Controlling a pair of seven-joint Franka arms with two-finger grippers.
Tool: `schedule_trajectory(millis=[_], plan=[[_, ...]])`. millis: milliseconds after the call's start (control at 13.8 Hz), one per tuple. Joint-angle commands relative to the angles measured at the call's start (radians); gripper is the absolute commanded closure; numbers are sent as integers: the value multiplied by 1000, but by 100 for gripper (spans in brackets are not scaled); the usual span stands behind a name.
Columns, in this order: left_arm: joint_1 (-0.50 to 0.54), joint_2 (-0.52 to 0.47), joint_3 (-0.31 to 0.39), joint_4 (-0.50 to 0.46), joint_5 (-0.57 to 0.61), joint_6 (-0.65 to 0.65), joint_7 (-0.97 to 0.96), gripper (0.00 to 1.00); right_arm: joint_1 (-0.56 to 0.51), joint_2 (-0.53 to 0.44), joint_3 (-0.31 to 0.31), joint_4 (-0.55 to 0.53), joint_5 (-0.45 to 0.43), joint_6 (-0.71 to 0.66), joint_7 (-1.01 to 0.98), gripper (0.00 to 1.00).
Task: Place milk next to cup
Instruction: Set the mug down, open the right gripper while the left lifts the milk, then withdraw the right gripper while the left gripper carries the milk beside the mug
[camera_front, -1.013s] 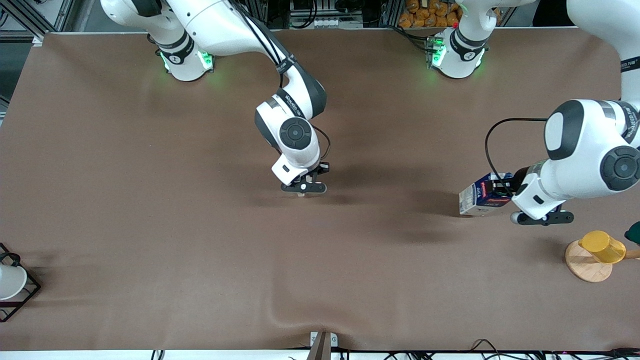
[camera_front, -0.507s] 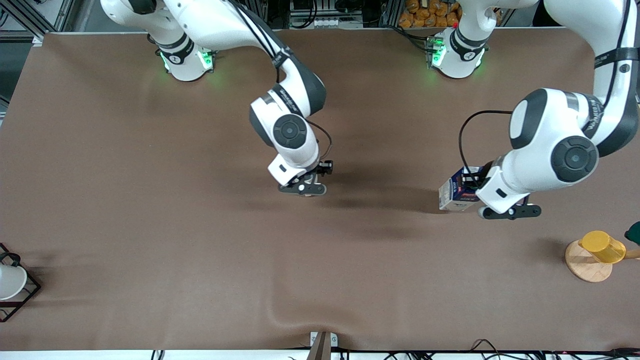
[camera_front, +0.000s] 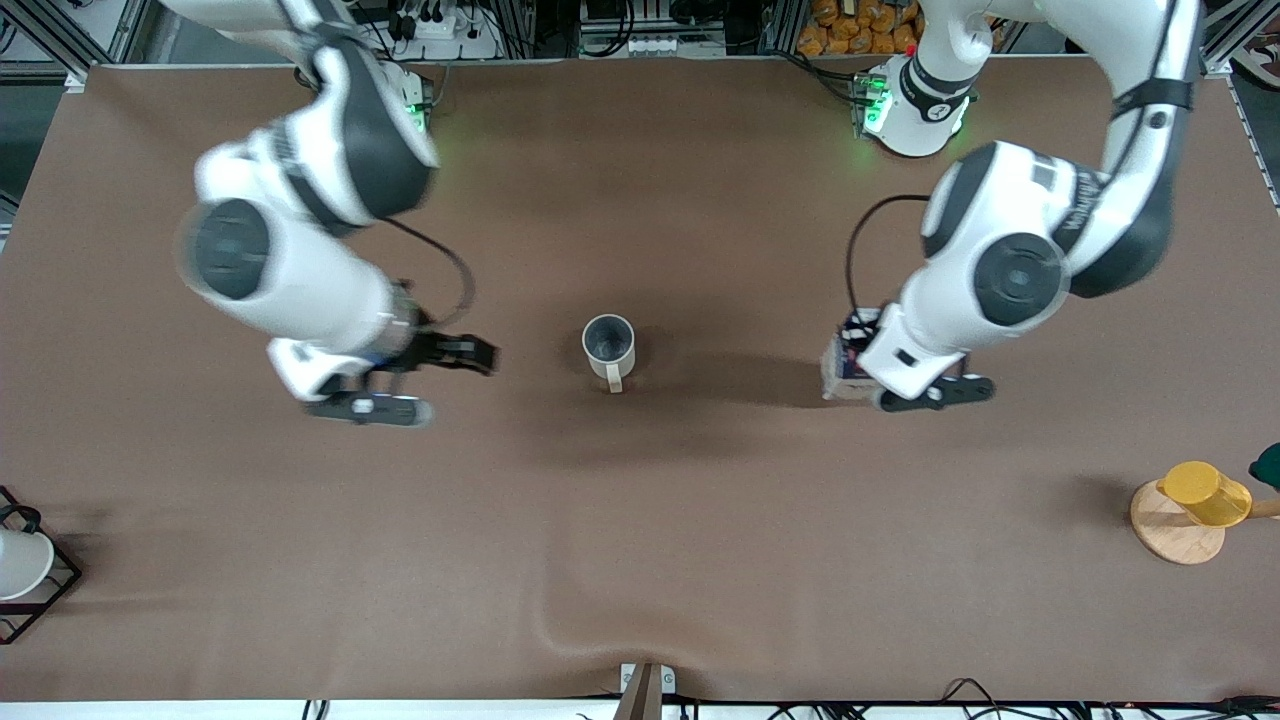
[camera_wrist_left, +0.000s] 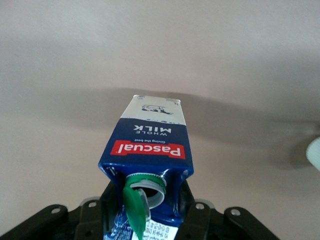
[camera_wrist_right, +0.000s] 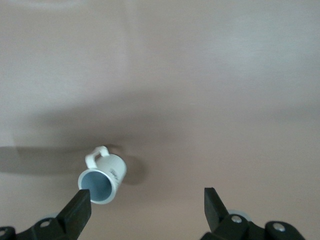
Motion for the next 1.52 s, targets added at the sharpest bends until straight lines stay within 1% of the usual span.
schedule_trajectory(millis=[0,145,362,434,579,651,724,796,868,1013,1158,1230,1303,1375,1447], plan=[[-96,-8,10,6,-26,-20,-67,49,-30,-119,5,-82,-72,-27,-40,0],[-150,-8,10,6,-46,-20,-82,49,-74,-181,2,-91,-138,-73,-167,0],[-215,-5,10,6,-113,-20,-81,49,-176,-248,3,-91,-147,-138,-313,0],[-241,2,10,6,-131,-20,-82,49,-188,-264,0,-88,-154,-155,-350,0],[-311,22,10,6,-165,-11,-101,50,-222,-293,-5,-84,-160,-169,-353,0],[-325,30,10,6,-168,4,-122,50,-227,-288,-3,-71,-186,-204,-352,0],[-336,36,10,6,-170,24,-134,50,-224,-285,-2,-55,-231,-245,-355,0],[-363,51,10,7,-170,47,-148,50,-224,-285,2,-39,-249,-265,-349,0],[-379,67,10,24,-170,63,-177,50,-236,-296,2,-36,-243,-273,-350,0],[-412,134,10,99,-170,64,-240,50,-305,-351,31,-59,-240,-265,-352,0],[-425,186,10,167,-170,64,-276,50,-349,-371,29,-62,-238,-264,-359,0],[-440,196,10,171,-170,67,-277,50,-384,-383,32,-65,-236,-264,-359,0],[-448,205,10,171,-170,87,-280,50,-416,-395,34,-73,-214,-267,-359,0],[-459,210,10,171,-170,106,-283,50,-443,-423,34,-94,-174,-276,-359,0],[-469,219,10,171,-168,119,-283,50,-458,-458,34,-132,-158,-281,-358,0]])
